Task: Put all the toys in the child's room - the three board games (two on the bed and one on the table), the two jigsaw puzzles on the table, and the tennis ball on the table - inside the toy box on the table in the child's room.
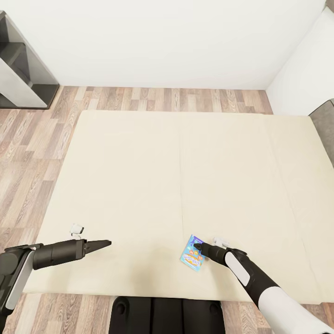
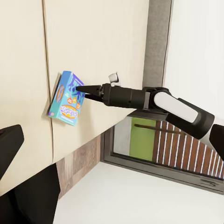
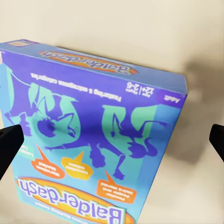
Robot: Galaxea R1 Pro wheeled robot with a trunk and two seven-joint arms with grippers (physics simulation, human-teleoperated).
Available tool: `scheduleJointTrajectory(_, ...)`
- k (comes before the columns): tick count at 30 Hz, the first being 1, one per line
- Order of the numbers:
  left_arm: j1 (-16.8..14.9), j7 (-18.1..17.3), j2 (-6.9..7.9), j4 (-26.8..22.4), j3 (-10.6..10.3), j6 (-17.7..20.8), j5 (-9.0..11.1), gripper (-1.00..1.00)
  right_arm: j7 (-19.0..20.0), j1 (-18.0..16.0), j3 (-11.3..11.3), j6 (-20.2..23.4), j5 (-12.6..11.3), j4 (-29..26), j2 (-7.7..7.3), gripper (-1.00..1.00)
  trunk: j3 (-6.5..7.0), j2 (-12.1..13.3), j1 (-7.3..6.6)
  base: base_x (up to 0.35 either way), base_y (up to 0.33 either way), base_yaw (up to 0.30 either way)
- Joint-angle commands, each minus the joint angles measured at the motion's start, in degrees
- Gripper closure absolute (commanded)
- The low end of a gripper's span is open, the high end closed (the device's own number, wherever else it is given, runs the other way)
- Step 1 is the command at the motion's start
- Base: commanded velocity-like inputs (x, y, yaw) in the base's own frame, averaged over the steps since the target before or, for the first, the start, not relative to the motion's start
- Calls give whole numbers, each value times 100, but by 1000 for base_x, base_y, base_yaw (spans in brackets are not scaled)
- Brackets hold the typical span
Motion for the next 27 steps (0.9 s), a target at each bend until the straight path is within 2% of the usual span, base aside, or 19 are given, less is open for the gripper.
scheduleJointTrajectory(1, -2, -6, 1, -1, 0, 46, 14, -100, 3, -3, 21, 14, -7, -5, -6, -100, -6, -9, 3, 0, 0, 0)
scheduleJointTrajectory(27, -2, -6, 6, -1, 0, 46, 20, -100, 10, -1, 19, 8, -25, -8, -21, -100, -8, -9, 3, 0, 0, 0)
